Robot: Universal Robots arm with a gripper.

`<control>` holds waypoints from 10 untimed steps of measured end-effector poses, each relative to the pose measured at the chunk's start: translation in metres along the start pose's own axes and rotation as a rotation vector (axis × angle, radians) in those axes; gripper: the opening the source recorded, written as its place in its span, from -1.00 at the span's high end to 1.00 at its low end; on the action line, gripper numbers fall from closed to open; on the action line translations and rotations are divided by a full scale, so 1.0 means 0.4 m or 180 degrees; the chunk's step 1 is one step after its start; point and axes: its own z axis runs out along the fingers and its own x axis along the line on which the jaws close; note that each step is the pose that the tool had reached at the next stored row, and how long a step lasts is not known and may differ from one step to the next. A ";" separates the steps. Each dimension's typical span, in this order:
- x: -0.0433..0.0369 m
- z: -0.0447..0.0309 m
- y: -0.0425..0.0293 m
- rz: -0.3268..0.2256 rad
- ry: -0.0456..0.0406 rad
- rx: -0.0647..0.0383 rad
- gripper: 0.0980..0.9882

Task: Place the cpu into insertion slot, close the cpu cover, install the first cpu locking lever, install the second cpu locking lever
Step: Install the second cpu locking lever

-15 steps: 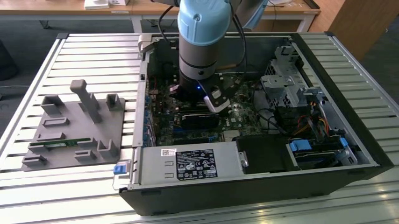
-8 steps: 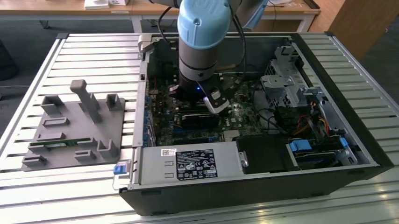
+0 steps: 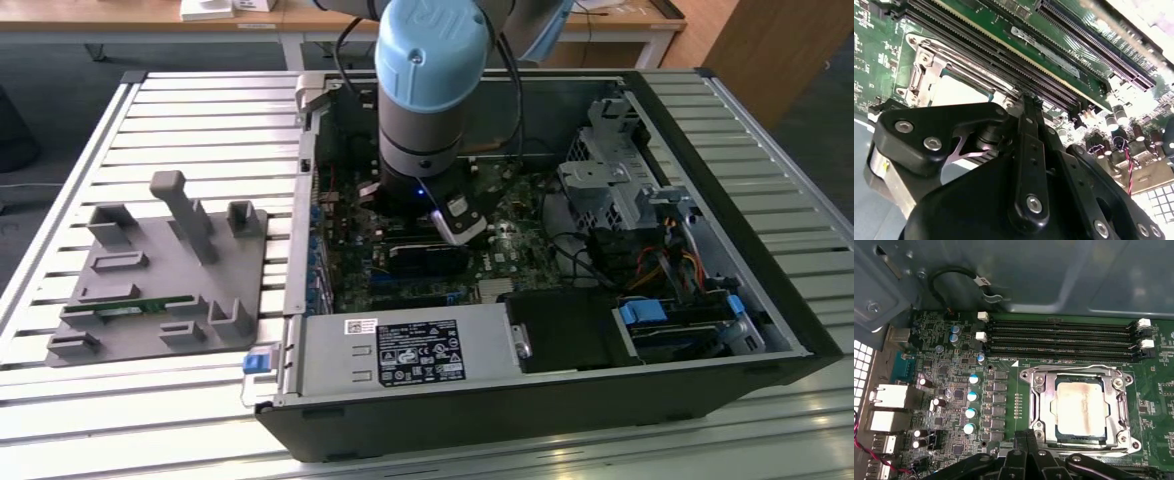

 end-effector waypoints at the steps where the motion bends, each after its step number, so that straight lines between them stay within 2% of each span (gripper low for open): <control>1: 0.000 0.001 0.000 -0.0001 0.0001 -0.0004 0.96; 6: 0.000 0.002 -0.001 0.0000 0.0000 -0.0013 0.96; 10: 0.000 -0.013 0.004 0.0000 -0.0001 -0.0013 0.96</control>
